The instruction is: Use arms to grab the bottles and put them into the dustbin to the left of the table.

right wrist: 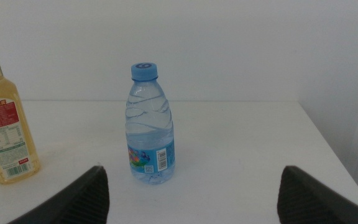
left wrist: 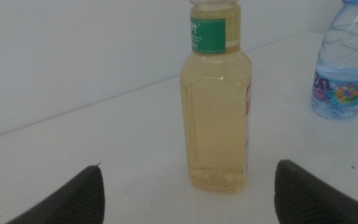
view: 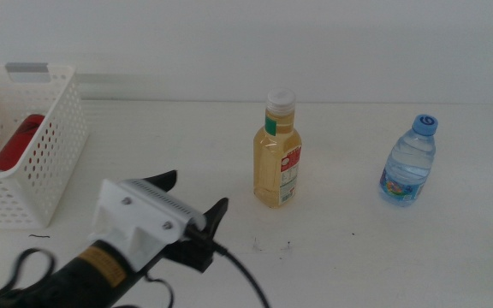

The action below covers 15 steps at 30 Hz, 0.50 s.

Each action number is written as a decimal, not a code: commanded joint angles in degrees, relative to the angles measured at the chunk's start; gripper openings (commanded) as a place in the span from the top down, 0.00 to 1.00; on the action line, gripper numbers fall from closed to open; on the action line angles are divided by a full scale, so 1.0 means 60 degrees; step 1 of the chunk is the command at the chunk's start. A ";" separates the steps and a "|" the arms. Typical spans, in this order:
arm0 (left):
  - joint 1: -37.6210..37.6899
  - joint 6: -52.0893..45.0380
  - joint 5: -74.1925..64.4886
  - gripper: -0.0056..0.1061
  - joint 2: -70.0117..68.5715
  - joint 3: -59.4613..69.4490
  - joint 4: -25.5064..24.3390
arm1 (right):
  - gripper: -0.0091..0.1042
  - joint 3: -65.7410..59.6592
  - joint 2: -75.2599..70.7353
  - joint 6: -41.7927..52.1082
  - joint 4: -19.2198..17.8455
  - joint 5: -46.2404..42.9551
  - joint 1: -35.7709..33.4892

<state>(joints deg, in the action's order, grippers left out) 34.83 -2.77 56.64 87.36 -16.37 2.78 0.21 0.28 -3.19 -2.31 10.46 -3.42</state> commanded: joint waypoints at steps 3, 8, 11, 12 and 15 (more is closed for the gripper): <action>0.0059 0.0461 0.1020 0.11 0.1476 -0.0811 -0.0144 | 0.18 -0.0035 -0.0047 -0.0001 -0.0060 -0.0022 0.0089; 0.0003 0.0760 0.1060 0.11 0.2820 -0.1863 -0.0635 | 0.18 -0.0035 -0.0047 -0.0001 -0.0060 -0.0022 0.0089; 0.0003 0.0873 0.1060 0.11 0.3379 -0.2509 -0.0952 | 0.18 -0.0035 -0.0047 -0.0001 -0.0060 -0.0022 0.0089; 0.0003 0.0921 0.1060 0.11 0.3553 -0.2714 -0.0995 | 0.18 -0.0035 -0.0047 -0.0001 -0.0060 -0.0022 0.0089; 0.0003 0.0987 0.1020 0.11 0.4003 -0.3254 -0.1040 | 0.18 -0.0035 -0.0047 -0.0001 -0.0060 -0.0022 0.0089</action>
<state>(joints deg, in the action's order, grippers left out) 34.83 2.07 61.82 110.34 -34.29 -3.05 0.21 0.28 -3.19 -2.31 10.46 -3.42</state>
